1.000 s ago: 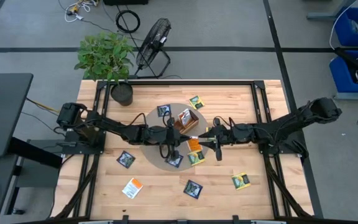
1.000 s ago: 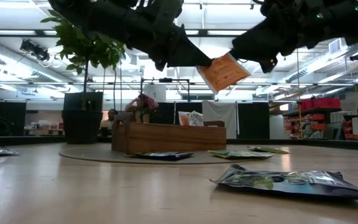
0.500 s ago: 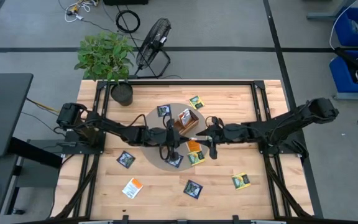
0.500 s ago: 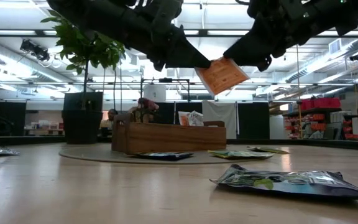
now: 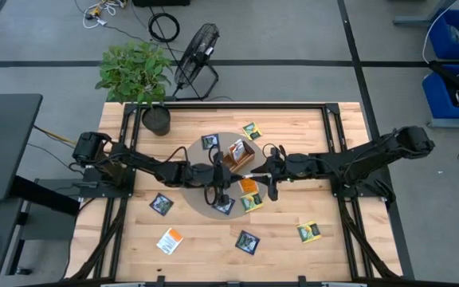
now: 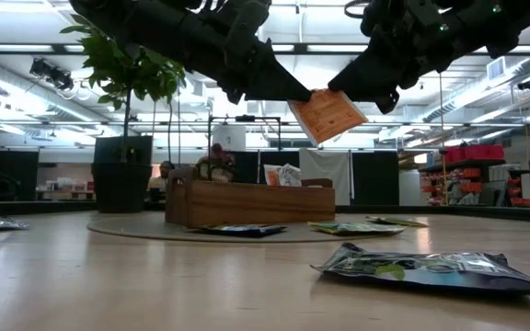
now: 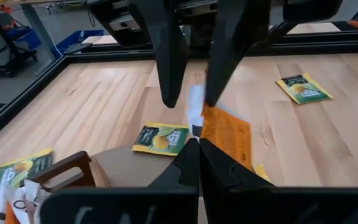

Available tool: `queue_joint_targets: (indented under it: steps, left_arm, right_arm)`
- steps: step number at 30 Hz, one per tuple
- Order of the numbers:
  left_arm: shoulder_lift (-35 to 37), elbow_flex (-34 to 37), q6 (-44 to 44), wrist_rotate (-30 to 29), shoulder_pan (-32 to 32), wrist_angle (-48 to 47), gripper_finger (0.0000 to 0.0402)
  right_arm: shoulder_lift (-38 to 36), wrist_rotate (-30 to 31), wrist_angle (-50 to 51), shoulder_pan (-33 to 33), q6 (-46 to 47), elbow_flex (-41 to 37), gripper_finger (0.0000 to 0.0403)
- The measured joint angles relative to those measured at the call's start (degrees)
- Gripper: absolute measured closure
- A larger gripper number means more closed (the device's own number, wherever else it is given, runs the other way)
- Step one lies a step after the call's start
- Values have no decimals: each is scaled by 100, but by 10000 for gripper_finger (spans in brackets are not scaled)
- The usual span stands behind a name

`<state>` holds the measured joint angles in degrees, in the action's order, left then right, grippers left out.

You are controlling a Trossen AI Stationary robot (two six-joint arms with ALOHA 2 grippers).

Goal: Pick & Place Tea
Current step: Put the orange tea bag into the right section of the wooden organizer

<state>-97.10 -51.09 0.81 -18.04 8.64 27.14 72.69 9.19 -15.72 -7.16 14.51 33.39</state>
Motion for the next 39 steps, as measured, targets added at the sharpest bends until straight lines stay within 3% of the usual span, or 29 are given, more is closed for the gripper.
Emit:
queue_joint_targets:
  steps: [7, 12, 20, 22, 26, 31, 39]
  left_arm:
    - [0, 2, -6, -37, -3, 37, 399]
    - [0, 2, -8, -11, -12, 40, 387]
    - [0, 24, -17, 186, 43, 78, 309]
    - [0, 230, -17, 266, 114, 546, 294]
    - [2, 1120, -164, 85, 346, 2772, 281]
    - [2, 2149, -117, -117, 557, 4595, 282]
    - [2, 2899, -8, -113, 960, 5537, 282]
  right_arm:
    - [22, -519, 139, 158, -80, 0, 390]
    - [22, -471, 110, 156, -255, 0, 397]
    - [22, -258, 134, 110, -608, -3, 401]
    - [-1, -241, 128, 69, -653, -34, 401]
    - [-153, 144, 124, -91, -804, -197, 402]
    - [-286, 192, -375, -135, -1225, -411, 402]
    - [-279, 12, -1231, 176, -2483, -712, 403]
